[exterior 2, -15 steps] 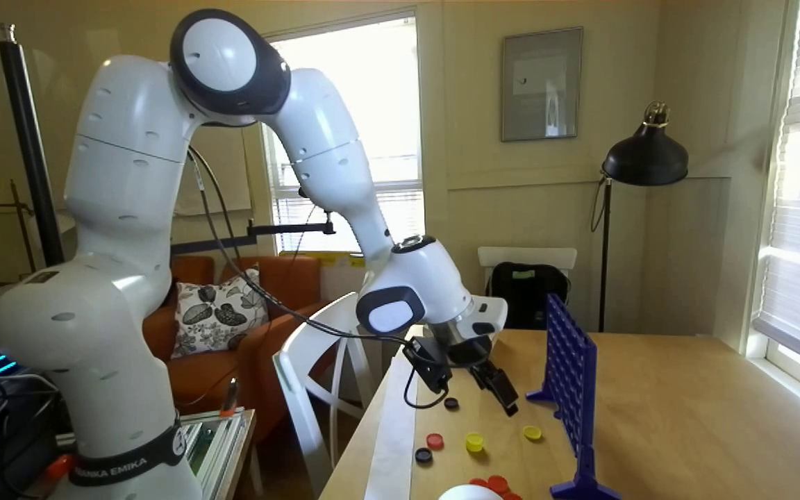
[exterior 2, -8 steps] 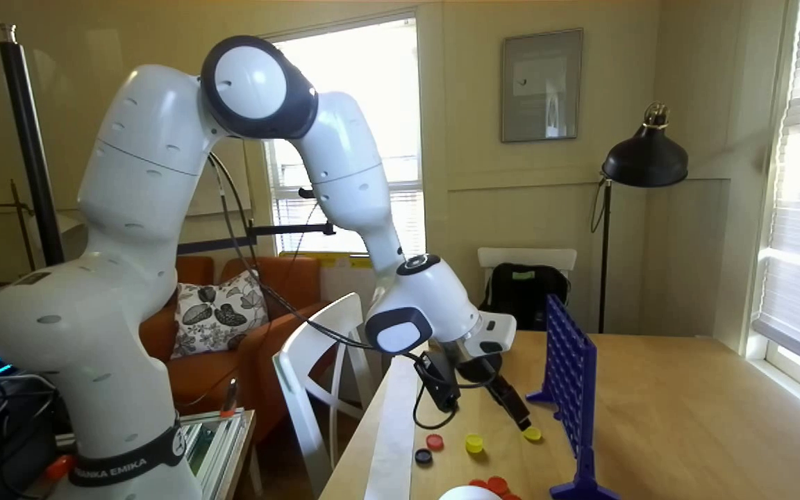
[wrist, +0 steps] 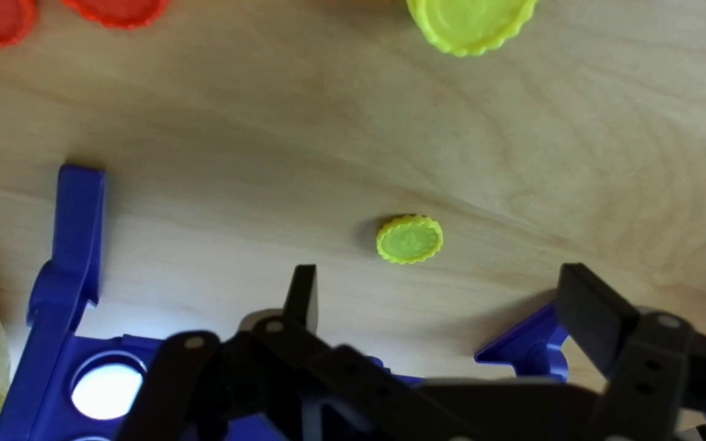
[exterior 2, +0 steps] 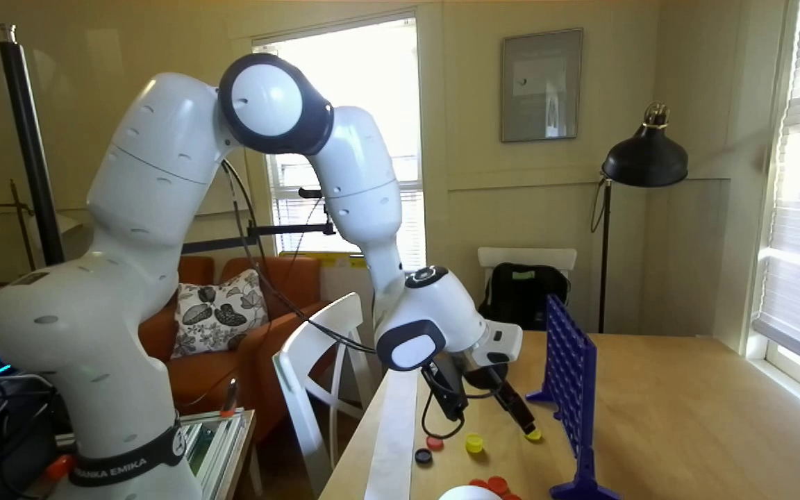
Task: Put one yellow disc on the two yellow discs
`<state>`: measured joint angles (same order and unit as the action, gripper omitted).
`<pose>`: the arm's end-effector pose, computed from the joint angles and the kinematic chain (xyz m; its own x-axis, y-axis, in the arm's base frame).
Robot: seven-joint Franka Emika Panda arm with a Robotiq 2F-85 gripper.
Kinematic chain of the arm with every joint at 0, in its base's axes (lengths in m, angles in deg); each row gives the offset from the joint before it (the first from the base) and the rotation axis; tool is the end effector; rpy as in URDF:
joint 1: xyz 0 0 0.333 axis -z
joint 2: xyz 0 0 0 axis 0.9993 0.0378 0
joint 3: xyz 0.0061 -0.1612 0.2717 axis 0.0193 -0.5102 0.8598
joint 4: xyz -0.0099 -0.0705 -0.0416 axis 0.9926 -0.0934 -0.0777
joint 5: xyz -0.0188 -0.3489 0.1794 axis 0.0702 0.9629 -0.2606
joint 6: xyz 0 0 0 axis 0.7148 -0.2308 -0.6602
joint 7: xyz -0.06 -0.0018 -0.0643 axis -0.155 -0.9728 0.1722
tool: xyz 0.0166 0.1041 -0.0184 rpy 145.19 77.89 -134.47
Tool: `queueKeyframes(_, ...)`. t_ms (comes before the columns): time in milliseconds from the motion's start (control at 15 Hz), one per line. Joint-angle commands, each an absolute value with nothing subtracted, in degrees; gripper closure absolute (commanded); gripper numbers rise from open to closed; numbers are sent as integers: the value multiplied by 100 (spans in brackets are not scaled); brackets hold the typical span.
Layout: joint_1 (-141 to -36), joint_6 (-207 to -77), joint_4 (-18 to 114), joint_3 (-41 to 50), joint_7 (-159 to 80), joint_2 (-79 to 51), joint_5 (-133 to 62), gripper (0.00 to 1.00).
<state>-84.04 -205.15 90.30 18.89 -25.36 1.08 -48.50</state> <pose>0.5351 0.0410 0.1610 0.8514 0.0276 0.5239 0.0599 -0.9972 -0.0447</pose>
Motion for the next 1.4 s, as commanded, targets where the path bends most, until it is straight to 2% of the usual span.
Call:
queueKeyframes(0,-8549,-20678,8805,1677,-3071,383,-4342,0)
queueKeyframes(1333,-9095,-20533,8129,1231,-3322,909,-4259,0)
